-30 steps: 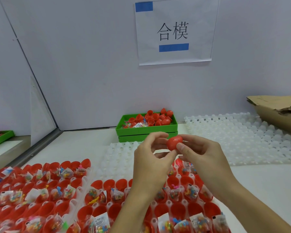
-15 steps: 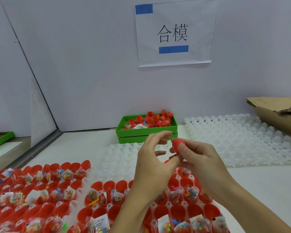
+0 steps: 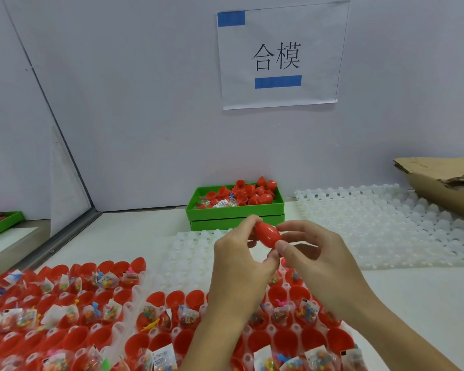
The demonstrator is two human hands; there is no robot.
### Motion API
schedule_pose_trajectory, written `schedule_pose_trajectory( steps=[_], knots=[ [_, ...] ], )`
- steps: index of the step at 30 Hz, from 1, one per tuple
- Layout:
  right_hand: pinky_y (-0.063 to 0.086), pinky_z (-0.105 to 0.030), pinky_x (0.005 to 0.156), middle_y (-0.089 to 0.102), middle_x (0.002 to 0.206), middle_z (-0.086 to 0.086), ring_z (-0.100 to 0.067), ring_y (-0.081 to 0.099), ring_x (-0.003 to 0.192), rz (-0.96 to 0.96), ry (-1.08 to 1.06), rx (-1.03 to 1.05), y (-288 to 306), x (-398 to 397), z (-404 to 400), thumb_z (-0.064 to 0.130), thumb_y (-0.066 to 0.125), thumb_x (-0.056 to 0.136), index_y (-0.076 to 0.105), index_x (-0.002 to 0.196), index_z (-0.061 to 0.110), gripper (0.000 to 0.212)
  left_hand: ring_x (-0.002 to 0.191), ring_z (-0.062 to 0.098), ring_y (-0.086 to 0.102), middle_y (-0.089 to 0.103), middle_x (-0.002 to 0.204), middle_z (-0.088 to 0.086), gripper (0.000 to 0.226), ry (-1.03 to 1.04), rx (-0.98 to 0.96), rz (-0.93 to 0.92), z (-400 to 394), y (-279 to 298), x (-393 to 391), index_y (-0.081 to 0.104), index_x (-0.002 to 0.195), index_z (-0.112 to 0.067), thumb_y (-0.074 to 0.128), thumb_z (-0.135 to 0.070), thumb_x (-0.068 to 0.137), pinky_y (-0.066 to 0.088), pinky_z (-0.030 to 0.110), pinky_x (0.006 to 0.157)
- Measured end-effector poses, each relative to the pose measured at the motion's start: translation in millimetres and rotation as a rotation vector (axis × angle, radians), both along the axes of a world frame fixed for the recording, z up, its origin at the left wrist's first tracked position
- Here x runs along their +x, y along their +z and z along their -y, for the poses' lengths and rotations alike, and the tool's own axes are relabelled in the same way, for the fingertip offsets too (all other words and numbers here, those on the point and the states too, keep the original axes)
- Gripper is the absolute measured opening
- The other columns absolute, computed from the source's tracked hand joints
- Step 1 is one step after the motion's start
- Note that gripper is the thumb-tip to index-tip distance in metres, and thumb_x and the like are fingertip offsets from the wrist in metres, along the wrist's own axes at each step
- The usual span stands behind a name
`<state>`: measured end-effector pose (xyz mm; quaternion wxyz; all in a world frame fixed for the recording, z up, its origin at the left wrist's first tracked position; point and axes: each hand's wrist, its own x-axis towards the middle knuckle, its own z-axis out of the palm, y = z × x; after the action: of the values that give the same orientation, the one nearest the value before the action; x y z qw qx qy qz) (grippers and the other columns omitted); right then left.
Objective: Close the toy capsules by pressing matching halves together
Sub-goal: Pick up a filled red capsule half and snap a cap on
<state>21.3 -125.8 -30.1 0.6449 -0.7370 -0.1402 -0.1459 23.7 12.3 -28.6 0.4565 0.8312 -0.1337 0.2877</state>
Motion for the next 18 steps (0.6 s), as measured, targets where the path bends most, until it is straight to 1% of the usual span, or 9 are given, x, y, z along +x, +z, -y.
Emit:
schedule_pose_trajectory(
  steps=[3, 5, 6, 8, 10, 11, 13, 15, 18],
  knots=[
    [0.054, -0.019, 0.056, 0.074, 0.083, 0.009, -0.01, 0.072, 0.069, 0.057, -0.056, -0.035, -1.7, -0.9, -3.3, 0.01, 0.073, 0.085, 0.069, 0.096, 0.026, 0.02, 0.1, 0.005, 0.059, 0.06, 0.103, -0.02, 0.045, 0.001, 0.114, 0.016, 2.6, -1.6, -0.8, 0.06, 0.125, -0.027, 0.077, -0.024, 0.083, 0.051, 0.016, 0.086],
    [0.055, -0.019, 0.057, 0.075, 0.079, 0.008, -0.01, 0.072, 0.067, 0.061, -0.09, -0.018, -1.7, -0.3, -4.0, 0.009, 0.074, 0.084, 0.07, 0.092, 0.024, 0.019, 0.104, 0.003, 0.055, 0.054, 0.11, -0.021, 0.056, -0.034, 0.14, 0.007, 3.8, -2.1, -1.1, 0.053, 0.136, -0.027, 0.075, -0.024, 0.085, 0.048, 0.013, 0.087],
    [0.056, -0.018, 0.059, 0.075, 0.078, 0.01, -0.008, 0.073, 0.068, 0.058, -0.099, -0.014, -1.5, -0.3, -4.0, 0.009, 0.075, 0.084, 0.07, 0.092, 0.024, 0.018, 0.105, 0.003, 0.054, 0.054, 0.112, -0.021, 0.057, -0.046, 0.143, 0.003, 4.0, -1.8, -1.2, 0.052, 0.138, -0.027, 0.074, -0.024, 0.085, 0.049, 0.013, 0.088],
    [0.056, -0.015, 0.063, 0.075, 0.078, 0.013, -0.005, 0.073, 0.071, 0.05, -0.101, -0.025, -0.1, -1.1, -4.3, 0.01, 0.074, 0.085, 0.071, 0.092, 0.026, 0.017, 0.102, 0.003, 0.055, 0.053, 0.11, -0.02, 0.054, -0.028, 0.142, 0.004, 2.9, -0.3, -1.1, 0.054, 0.137, -0.026, 0.074, -0.026, 0.087, 0.049, 0.014, 0.087],
    [0.056, -0.016, 0.067, 0.075, 0.081, 0.016, -0.004, 0.072, 0.075, 0.041, -0.092, -0.055, 0.2, -2.1, -4.6, 0.014, 0.073, 0.086, 0.072, 0.094, 0.029, 0.016, 0.097, 0.004, 0.056, 0.054, 0.107, -0.019, 0.049, 0.007, 0.126, 0.001, 1.7, -0.2, -0.3, 0.058, 0.132, -0.025, 0.075, -0.026, 0.086, 0.047, 0.01, 0.082],
    [0.056, -0.016, 0.068, 0.075, 0.082, 0.017, -0.003, 0.072, 0.077, 0.047, -0.093, -0.082, 0.6, -3.0, -5.4, 0.017, 0.072, 0.086, 0.072, 0.094, 0.03, 0.015, 0.096, 0.004, 0.056, 0.056, 0.107, -0.018, 0.048, 0.018, 0.119, -0.004, 1.1, -0.3, -0.2, 0.059, 0.13, -0.025, 0.076, -0.024, 0.085, 0.047, 0.01, 0.082],
    [0.055, -0.015, 0.068, 0.074, 0.083, 0.019, -0.001, 0.071, 0.077, 0.072, -0.101, -0.13, 2.0, -5.3, -8.3, 0.02, 0.074, 0.084, 0.073, 0.093, 0.032, 0.015, 0.096, 0.007, 0.056, 0.059, 0.106, -0.015, 0.045, 0.03, 0.129, -0.01, -0.3, -0.8, 0.0, 0.061, 0.124, -0.025, 0.077, -0.02, 0.083, 0.051, 0.018, 0.086],
    [0.056, -0.019, 0.067, 0.074, 0.082, 0.016, -0.004, 0.072, 0.075, 0.074, -0.109, -0.133, 3.3, -5.6, -10.7, 0.018, 0.077, 0.082, 0.074, 0.092, 0.028, 0.015, 0.093, 0.007, 0.053, 0.059, 0.102, -0.012, 0.041, 0.036, 0.163, 0.008, -0.9, -0.2, 0.3, 0.062, 0.119, -0.024, 0.077, -0.018, 0.081, 0.051, 0.024, 0.084],
    [0.057, -0.022, 0.069, 0.075, 0.078, 0.01, -0.008, 0.073, 0.073, 0.049, -0.119, -0.118, 4.1, -5.5, -12.3, 0.014, 0.079, 0.078, 0.075, 0.09, 0.025, 0.016, 0.092, 0.009, 0.052, 0.059, 0.104, -0.008, 0.043, 0.044, 0.211, 0.04, -0.7, -0.9, 1.1, 0.062, 0.122, -0.021, 0.076, -0.016, 0.081, 0.051, 0.028, 0.085]
  ],
)
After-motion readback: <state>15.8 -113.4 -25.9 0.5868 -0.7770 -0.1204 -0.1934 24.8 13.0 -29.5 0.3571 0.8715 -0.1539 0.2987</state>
